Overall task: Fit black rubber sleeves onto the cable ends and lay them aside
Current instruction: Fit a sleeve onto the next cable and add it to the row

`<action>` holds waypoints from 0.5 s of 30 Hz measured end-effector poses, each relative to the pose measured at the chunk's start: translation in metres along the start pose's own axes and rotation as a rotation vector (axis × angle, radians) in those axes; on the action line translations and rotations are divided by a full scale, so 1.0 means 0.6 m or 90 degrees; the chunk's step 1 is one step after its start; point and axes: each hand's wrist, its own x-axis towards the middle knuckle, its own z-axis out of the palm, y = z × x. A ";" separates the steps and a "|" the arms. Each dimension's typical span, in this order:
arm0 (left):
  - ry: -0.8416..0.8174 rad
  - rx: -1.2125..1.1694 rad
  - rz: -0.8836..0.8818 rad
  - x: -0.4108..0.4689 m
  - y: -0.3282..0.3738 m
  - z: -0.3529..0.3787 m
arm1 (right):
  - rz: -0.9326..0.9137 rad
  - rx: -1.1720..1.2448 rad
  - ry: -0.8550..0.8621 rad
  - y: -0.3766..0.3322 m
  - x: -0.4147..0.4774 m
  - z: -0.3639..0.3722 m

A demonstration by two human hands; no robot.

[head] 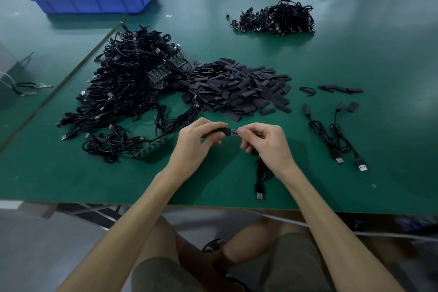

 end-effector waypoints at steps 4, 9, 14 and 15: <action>-0.054 0.005 0.014 -0.002 0.000 0.003 | -0.002 -0.024 -0.016 0.001 0.002 0.000; -0.052 0.108 0.063 -0.007 0.006 0.008 | -0.004 -0.042 -0.026 0.002 0.002 0.000; -0.051 0.199 0.102 -0.012 0.012 0.010 | -0.022 -0.050 -0.033 -0.001 0.001 0.002; -0.050 0.203 0.103 -0.012 0.013 0.009 | -0.025 -0.049 -0.038 -0.002 0.001 0.002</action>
